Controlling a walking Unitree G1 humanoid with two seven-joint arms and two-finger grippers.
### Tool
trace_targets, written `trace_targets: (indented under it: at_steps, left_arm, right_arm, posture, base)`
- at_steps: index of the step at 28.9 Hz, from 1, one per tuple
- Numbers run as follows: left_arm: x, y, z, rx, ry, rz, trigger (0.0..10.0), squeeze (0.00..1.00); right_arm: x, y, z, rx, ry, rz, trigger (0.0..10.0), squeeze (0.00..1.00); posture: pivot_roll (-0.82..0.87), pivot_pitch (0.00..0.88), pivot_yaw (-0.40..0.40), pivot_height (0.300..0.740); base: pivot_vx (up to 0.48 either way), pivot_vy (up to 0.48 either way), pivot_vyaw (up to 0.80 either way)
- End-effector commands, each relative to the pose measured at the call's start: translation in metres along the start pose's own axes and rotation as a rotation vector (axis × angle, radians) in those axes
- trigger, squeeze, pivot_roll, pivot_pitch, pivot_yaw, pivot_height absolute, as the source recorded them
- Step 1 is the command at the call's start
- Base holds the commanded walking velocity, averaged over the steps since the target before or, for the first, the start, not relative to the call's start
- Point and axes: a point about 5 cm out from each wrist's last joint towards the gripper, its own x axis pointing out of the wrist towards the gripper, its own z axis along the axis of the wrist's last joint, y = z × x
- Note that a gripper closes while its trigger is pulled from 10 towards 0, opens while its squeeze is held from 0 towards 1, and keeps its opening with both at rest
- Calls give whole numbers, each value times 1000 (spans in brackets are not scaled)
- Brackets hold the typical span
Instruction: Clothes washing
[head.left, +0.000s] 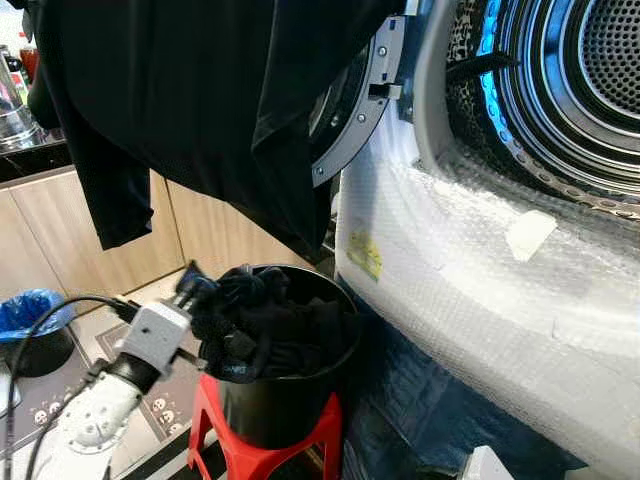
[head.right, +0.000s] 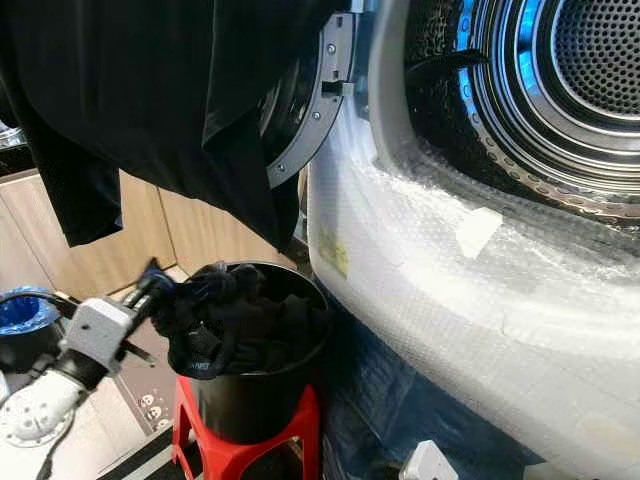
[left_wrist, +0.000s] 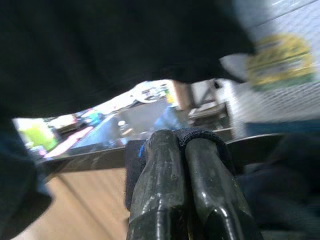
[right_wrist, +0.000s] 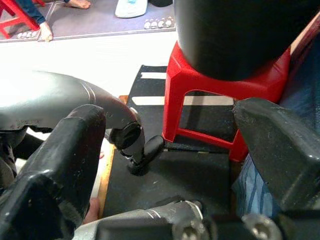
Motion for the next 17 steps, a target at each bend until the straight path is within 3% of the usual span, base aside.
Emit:
trace_targets:
  at_steps: [1,8,14,17]
  left_arm:
    - [4,-8,11,-29,-41,-45,10000,0]
    - [19,-26,38,-91,-138,-109,10000,0]
    - [40,-38,73,-159,-249,-147,10000,0]
    - [45,-42,81,-165,-270,-155,10000,0]
  right_arm:
    - [-1,-4,8,-20,-2,5,10000,0]
    - [3,-19,37,-42,-103,-13,10000,0]
    - [10,-40,68,-35,-260,-115,10000,0]
    - [12,-45,77,-32,-311,-160,10000,0]
  posture:
    - [-63,3,-66,740]
    - [-59,0,-56,740]
    - [-53,0,-40,740]
    - [-52,0,-38,740]
  base:
    - [0,0,0]
    - [0,0,0]
    - [0,0,0]
    - [0,0,0]
